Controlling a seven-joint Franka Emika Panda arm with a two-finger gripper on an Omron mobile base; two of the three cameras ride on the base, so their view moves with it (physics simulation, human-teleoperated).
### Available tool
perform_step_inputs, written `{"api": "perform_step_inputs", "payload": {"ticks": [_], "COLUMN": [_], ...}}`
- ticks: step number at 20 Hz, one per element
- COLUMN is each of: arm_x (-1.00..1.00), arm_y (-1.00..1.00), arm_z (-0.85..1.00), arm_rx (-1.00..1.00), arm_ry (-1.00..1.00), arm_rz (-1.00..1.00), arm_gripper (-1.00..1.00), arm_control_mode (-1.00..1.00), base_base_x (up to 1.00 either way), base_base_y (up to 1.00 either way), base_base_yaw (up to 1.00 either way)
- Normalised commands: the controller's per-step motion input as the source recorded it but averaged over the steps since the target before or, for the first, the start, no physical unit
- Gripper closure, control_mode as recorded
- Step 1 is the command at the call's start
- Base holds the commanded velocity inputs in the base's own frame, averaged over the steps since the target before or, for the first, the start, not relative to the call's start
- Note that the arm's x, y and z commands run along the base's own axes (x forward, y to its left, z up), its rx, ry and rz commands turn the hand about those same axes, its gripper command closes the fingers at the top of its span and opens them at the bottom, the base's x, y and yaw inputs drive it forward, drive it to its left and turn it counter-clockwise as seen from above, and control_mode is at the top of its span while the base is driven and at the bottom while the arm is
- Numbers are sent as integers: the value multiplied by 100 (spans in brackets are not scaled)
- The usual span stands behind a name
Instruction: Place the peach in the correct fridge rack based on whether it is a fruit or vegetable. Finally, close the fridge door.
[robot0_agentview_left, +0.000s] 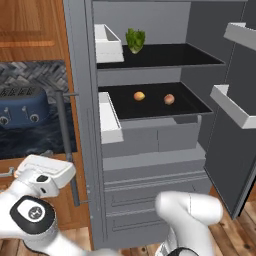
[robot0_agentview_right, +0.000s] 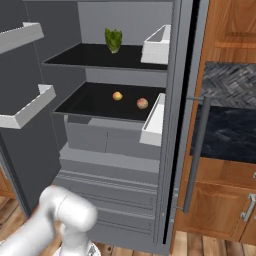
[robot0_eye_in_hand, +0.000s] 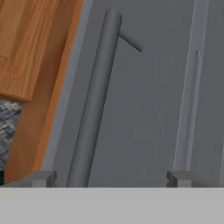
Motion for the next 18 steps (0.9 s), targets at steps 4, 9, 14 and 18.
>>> {"api": "perform_step_inputs", "payload": {"ticks": [4, 9, 14, 18], "arm_x": [54, 55, 46, 1], "arm_y": [6, 0, 0, -48], "arm_z": [0, -1, 0, 0], "arm_rx": [0, 0, 0, 1], "arm_ry": [0, 0, 0, -4], "arm_rz": [-13, -13, -10, 0], "arm_gripper": [-100, -100, -100, -100], "arm_control_mode": [-100, -100, -100, -100], "base_base_x": [0, 0, 0, 0], "base_base_y": [0, 0, 0, 0], "base_base_yaw": [0, 0, 0, 0]}}
